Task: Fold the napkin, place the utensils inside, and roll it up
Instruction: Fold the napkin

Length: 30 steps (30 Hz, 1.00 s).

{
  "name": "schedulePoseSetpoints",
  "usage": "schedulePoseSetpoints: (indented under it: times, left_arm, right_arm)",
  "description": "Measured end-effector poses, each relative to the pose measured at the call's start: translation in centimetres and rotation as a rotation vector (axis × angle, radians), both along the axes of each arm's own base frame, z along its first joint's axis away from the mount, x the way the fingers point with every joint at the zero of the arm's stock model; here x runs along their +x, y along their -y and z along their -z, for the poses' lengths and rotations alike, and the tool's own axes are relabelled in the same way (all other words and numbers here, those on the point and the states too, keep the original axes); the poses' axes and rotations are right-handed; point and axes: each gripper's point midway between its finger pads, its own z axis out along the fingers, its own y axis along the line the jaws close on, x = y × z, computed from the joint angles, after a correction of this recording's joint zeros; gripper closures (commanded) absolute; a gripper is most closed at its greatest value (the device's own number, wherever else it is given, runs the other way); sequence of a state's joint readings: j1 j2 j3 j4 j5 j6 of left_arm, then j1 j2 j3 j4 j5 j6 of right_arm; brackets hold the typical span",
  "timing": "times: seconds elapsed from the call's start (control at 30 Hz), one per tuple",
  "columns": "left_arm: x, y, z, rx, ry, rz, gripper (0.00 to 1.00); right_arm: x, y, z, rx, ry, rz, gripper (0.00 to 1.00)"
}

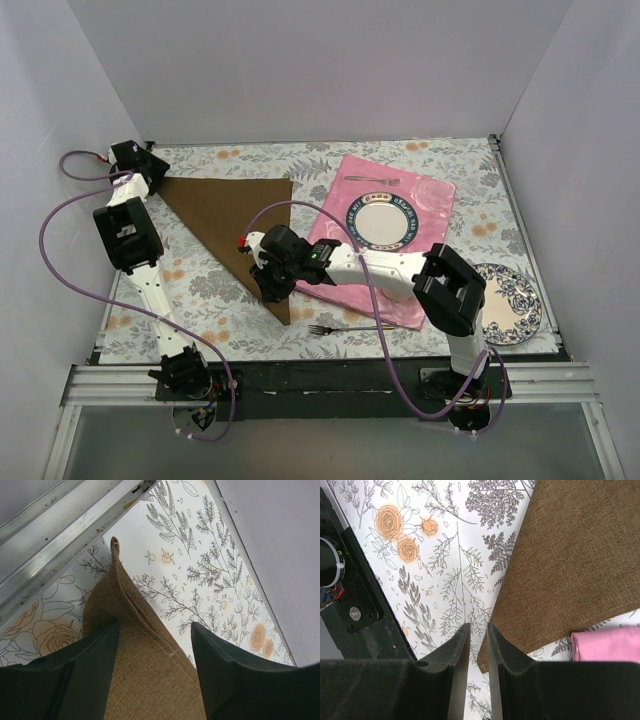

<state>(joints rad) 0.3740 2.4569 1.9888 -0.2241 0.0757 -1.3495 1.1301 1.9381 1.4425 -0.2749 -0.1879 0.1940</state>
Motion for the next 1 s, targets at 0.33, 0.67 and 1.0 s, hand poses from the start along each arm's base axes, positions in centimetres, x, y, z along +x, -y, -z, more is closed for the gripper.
schedulePoseSetpoints:
  times: [0.33,0.67,1.0]
  left_arm:
    - [0.2,0.2,-0.1,-0.009,0.019,0.008,0.38]
    - [-1.1,0.2,-5.8,0.134,0.057,0.013,0.46]
    - [0.3,-0.7,-8.3,0.279,0.098,0.032,0.86]
  right_arm:
    - [-1.1,0.8,4.4,-0.064,-0.098,-0.032,0.73]
    - [-2.1,1.7,5.9,-0.065,-0.144,-0.047,0.72]
    - [-1.1,2.0,3.9,-0.01,-0.152,-0.053,0.62]
